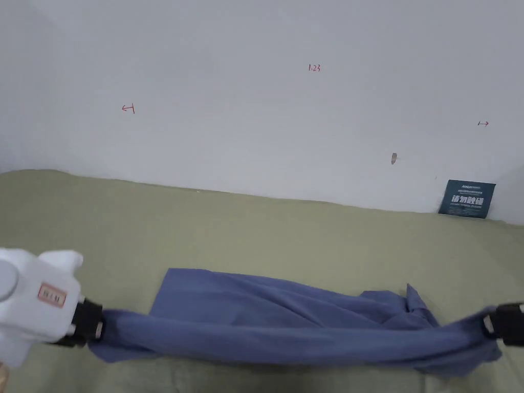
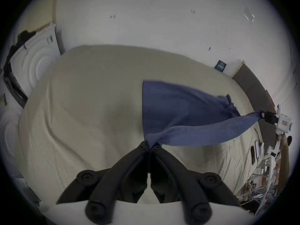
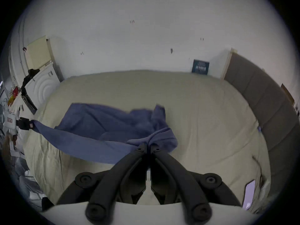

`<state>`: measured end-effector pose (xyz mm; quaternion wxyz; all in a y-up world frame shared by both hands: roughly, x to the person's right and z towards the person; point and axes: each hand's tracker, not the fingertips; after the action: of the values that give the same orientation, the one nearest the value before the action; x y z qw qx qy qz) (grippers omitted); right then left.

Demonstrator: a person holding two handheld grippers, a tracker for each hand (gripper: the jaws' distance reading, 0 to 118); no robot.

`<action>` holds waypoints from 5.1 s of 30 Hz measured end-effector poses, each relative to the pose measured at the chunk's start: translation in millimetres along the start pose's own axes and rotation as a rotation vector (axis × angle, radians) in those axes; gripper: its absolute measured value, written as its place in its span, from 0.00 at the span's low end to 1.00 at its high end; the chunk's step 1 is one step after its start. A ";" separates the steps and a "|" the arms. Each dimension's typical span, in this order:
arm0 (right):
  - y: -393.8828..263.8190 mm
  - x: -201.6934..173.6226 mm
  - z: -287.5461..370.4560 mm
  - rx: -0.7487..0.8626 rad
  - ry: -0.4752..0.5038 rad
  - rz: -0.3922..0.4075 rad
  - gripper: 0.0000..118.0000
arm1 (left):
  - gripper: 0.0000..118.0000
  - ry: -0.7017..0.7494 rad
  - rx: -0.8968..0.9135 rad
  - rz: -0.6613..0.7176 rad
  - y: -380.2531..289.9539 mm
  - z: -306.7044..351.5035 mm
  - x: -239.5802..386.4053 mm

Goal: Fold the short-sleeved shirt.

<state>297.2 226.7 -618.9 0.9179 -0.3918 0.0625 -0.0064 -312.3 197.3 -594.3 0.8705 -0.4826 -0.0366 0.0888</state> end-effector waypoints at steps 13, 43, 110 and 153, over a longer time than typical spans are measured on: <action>-103.3 6.7 23.3 -0.197 0.024 -0.077 0.03 | 0.02 -0.028 -0.154 -0.004 -92.5 3.9 -8.2; -220.6 15.9 87.9 -0.262 0.016 -0.200 0.41 | 0.52 -0.034 -0.176 -0.038 -202.7 40.1 -22.8; -182.5 -22.3 98.9 -0.096 -0.091 -0.014 0.07 | 0.09 -0.032 0.021 -0.058 -154.0 43.7 17.5; -198.8 -36.5 58.5 -0.189 -0.068 -0.040 0.00 | 0.89 0.039 -0.042 0.028 -136.9 -20.4 11.2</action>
<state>275.3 133.2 -431.7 0.8780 -0.4780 0.0237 -0.0054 -282.0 111.4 -489.4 0.8594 -0.5030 -0.0148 0.0908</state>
